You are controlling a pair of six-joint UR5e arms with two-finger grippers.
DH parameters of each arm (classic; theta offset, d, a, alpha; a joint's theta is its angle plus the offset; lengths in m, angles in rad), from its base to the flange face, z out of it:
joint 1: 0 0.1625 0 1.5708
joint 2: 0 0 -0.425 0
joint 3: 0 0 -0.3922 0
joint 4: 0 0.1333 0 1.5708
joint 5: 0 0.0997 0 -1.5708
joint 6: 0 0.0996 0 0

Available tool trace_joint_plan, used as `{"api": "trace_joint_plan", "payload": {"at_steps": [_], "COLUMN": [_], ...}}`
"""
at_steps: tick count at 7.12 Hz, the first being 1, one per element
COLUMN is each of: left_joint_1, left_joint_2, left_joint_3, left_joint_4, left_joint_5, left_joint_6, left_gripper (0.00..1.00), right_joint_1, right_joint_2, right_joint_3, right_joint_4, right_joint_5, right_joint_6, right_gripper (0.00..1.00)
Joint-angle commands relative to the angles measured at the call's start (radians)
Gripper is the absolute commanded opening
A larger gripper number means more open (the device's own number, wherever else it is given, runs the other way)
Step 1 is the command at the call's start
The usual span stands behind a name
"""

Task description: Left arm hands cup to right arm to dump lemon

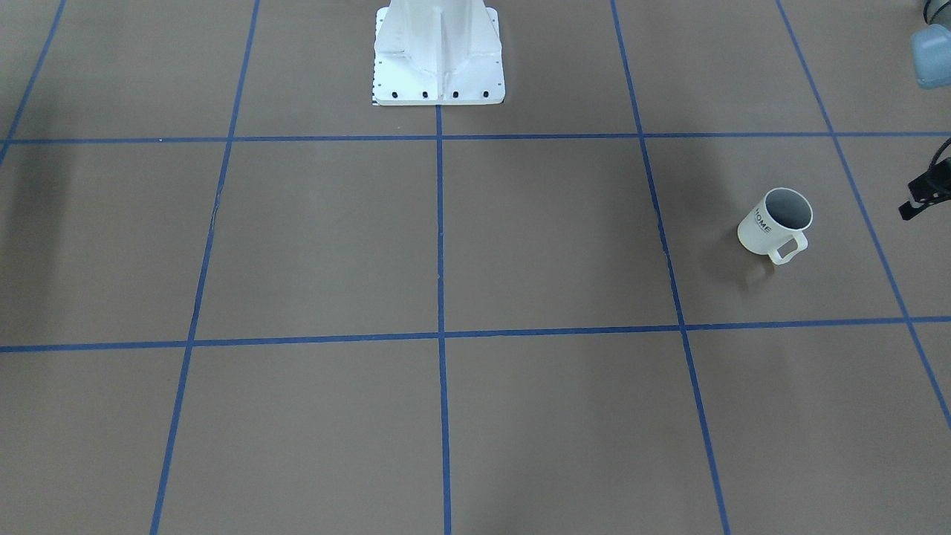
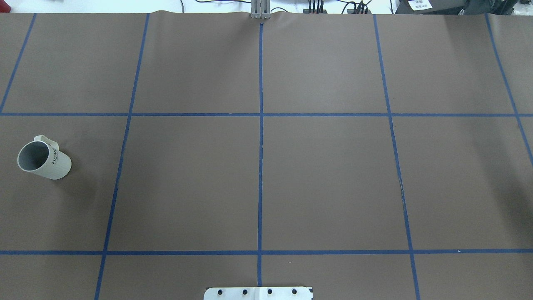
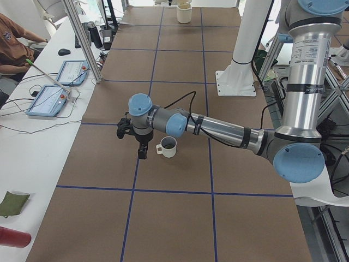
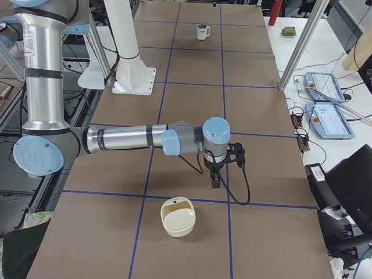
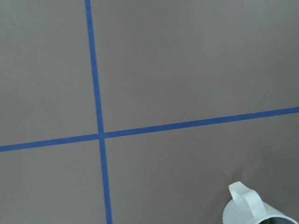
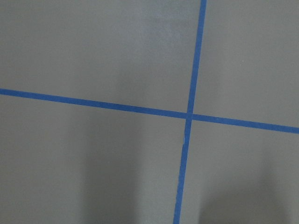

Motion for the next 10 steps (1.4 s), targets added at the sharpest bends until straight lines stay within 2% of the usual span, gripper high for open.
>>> {"api": "trace_joint_plan", "payload": {"at_steps": [1,3,9,10], "left_joint_1": [0.118,0.19,0.29,0.298], "left_joint_2": [0.094,0.122,0.116,0.111], "left_joint_3": [-0.021,-0.02,0.043,0.049], "left_joint_4": [-0.242,-0.277,-0.282,-0.285], "left_joint_5": [0.0,0.057,0.09,0.089], "left_joint_6": [-0.315,-0.372,-0.384,-0.386], "left_gripper": [1.0,1.0,1.0,0.91], "right_joint_1": [-0.027,-0.028,-0.028,-0.028], "right_joint_2": [0.025,0.015,0.016,0.016], "right_joint_3": [-0.011,-0.015,-0.005,0.006], "right_joint_4": [-0.002,0.003,0.003,0.003], "right_joint_5": [-0.004,0.002,0.022,0.022], "right_joint_6": [0.002,0.005,0.007,0.007], "right_gripper": [1.0,1.0,1.0,1.0]}}
